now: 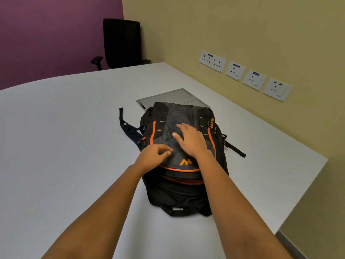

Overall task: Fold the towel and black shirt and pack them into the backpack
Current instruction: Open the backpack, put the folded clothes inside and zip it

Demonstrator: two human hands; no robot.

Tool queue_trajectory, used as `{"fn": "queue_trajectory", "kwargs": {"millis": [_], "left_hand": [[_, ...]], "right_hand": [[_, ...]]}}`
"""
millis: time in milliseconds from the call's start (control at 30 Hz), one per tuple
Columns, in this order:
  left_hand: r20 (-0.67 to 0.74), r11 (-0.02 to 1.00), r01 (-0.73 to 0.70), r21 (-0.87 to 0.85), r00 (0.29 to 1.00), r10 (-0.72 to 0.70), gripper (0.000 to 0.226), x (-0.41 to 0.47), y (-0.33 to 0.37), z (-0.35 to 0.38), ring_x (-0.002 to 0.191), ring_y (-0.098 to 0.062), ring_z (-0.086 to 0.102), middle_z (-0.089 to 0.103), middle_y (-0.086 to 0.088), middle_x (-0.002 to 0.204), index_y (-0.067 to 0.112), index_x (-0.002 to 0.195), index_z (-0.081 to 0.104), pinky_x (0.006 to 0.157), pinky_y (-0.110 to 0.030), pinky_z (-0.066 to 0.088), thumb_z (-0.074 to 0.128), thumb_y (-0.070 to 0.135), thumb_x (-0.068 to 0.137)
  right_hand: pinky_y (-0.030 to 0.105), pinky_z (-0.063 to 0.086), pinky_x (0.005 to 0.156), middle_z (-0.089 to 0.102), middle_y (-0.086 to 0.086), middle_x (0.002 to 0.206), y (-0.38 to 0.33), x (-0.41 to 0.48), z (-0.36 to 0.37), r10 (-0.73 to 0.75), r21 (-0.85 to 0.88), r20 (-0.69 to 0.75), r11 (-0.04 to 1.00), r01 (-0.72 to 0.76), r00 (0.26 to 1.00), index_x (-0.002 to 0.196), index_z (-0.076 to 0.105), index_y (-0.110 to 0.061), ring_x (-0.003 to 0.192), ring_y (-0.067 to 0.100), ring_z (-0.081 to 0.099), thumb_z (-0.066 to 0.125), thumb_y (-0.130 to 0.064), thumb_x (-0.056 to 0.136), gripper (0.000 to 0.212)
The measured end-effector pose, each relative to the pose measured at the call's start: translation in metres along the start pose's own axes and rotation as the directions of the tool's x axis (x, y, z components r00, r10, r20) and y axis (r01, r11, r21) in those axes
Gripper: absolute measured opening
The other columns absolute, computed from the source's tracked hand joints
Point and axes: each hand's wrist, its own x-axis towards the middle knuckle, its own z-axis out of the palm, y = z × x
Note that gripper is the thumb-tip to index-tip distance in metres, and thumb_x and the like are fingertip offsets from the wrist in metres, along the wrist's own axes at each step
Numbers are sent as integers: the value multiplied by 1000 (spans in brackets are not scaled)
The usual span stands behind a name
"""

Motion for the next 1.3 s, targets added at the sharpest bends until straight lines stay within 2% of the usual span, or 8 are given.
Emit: {"fn": "queue_trajectory", "kwargs": {"millis": [100,233,600,767,900,1033,1167,1300], "left_hand": [[-195,995,86,50,978,-75,24,10,-14,-10,107,-15,61,67,5,116,31,114,66,91,-31,48,50,29,96],[-310,987,146,65,943,-119,26,29,-25,-18,107,-20,61,66,0,118,26,117,65,91,-32,47,48,26,97],[-343,977,207,50,922,-178,41,68,-68,-6,124,-28,51,51,-6,139,16,137,46,105,-43,41,41,7,97],[-336,969,243,29,916,-220,44,67,-87,5,130,-30,44,44,-10,144,14,144,36,110,-46,36,38,19,100],[-414,960,273,69,883,-221,40,67,-94,10,120,-31,52,51,-15,135,7,139,44,104,-41,42,38,15,101],[-433,954,299,33,864,-256,34,70,-96,8,112,-29,55,54,-14,127,7,131,53,96,-34,44,38,14,101],[-460,954,295,49,854,-241,31,71,-91,4,106,-29,56,55,-15,122,5,125,57,92,-32,44,40,12,100],[-499,954,301,-8,825,-264,22,74,-92,5,81,-11,49,50,-4,102,14,103,59,79,-19,43,37,13,101]], "right_hand": [[44,15,117,21,2,157,2,12,19,11,-76,47,997,-7,999,149,26,-24,146,23,15,30,-49,99,55],[46,4,119,10,0,160,4,30,37,23,-124,83,992,-13,996,151,17,-28,148,23,4,24,-51,99,57],[55,-9,114,3,-4,161,3,63,80,106,-125,66,987,-97,992,150,11,-39,147,28,-6,17,-54,99,54],[58,-11,113,-2,-5,160,4,62,100,119,-169,57,980,-108,991,149,5,-41,147,28,-10,16,-55,98,54],[57,-13,112,-6,-6,160,5,62,107,120,-187,59,977,-107,991,149,2,-41,146,28,-13,13,-55,98,55],[57,-14,111,-6,-6,160,5,61,109,121,-176,54,978,-110,991,149,2,-42,146,28,-13,-12,-62,82,71],[57,-14,111,-9,-6,160,5,63,105,134,-180,94,977,-116,987,149,0,-41,146,28,-15,11,-57,97,55],[57,-16,111,-13,-5,159,4,65,100,142,-169,154,979,-115,978,149,-3,-41,145,28,-18,13,-55,98,56]]}}
